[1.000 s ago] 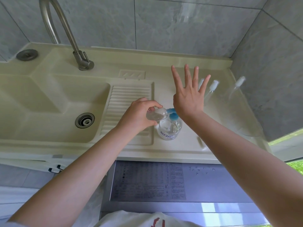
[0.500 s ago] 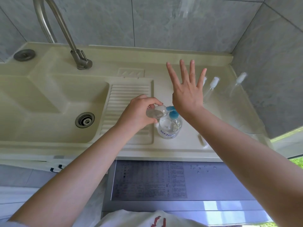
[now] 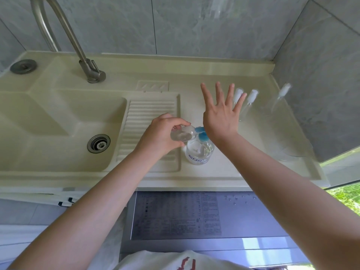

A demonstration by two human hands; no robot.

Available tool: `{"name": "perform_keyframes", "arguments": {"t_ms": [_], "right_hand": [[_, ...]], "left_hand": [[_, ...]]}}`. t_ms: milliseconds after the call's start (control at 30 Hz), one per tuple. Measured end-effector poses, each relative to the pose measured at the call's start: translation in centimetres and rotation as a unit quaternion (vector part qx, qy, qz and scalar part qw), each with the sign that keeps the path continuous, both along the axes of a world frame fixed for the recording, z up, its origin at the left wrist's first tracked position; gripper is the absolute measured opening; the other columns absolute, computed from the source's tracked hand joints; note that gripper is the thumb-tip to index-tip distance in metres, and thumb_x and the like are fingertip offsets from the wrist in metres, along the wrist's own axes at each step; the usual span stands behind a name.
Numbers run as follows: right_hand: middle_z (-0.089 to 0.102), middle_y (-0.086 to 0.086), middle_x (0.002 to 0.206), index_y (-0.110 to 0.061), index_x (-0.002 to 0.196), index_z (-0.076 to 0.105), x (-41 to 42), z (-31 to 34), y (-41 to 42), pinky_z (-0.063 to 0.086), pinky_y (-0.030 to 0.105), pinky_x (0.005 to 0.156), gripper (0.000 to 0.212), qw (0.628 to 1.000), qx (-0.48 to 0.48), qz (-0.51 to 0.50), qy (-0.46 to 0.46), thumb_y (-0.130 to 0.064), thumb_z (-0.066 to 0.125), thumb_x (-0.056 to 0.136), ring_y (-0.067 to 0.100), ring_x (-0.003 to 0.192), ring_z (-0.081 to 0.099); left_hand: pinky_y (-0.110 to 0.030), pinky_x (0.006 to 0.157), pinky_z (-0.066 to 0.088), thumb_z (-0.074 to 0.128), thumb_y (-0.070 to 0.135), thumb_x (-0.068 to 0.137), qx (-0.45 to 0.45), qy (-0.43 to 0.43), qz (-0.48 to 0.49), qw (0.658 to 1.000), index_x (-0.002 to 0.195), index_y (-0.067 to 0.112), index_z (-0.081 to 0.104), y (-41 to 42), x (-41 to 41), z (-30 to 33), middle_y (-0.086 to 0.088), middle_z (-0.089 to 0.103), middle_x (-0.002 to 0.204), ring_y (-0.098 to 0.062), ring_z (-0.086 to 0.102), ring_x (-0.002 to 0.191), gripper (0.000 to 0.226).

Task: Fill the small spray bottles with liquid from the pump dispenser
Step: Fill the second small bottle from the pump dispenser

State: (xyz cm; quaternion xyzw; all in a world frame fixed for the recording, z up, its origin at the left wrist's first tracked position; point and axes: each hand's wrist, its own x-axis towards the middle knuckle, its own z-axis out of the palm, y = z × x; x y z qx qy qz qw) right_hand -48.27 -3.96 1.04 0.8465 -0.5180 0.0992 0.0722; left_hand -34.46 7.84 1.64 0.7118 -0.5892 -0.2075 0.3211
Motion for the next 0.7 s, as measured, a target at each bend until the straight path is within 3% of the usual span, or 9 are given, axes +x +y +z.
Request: {"name": "perform_keyframes", "arguments": {"t_ms": [267, 533, 700], "right_hand": [[0.002, 0.012, 0.168, -0.034, 0.159, -0.003, 0.5, 0.7, -0.4, -0.009, 0.069, 0.115, 0.097, 0.999, -0.030, 0.004, -0.018, 0.001, 0.045, 0.084, 0.043, 0.152, -0.008], [0.000, 0.010, 0.168, -0.034, 0.159, -0.002, 0.0, -0.3, 0.1, -0.006, 0.068, 0.117, 0.085, 1.000, 0.021, -0.009, -0.014, -0.005, 0.041, 0.092, 0.042, 0.152, -0.010], [0.005, 0.012, 0.167, -0.033, 0.160, 0.003, 0.1, 0.7, -0.3, -0.010, 0.068, 0.114, 0.096, 0.998, -0.024, -0.003, -0.053, 0.005, 0.044, 0.081, 0.042, 0.152, -0.007]], "left_hand": [[-0.036, 0.091, 0.052, 0.091, 0.010, 0.060, -0.006, -0.002, -0.004, 1.000, 0.112, 0.031, 0.072, 0.0, 0.2, -0.1, 0.003, 0.062, 0.100, -0.014, 0.063, 0.091, 0.060], [-0.037, 0.090, 0.053, 0.090, 0.010, 0.062, 0.006, -0.008, -0.004, 1.000, 0.114, 0.033, 0.071, 0.1, -0.1, -0.4, 0.004, 0.060, 0.098, -0.014, 0.062, 0.091, 0.059], [-0.030, 0.091, 0.052, 0.091, 0.010, 0.060, -0.005, -0.001, -0.002, 1.000, 0.113, 0.031, 0.072, 0.1, 0.2, 0.1, 0.004, 0.060, 0.099, -0.012, 0.062, 0.089, 0.060]]}}
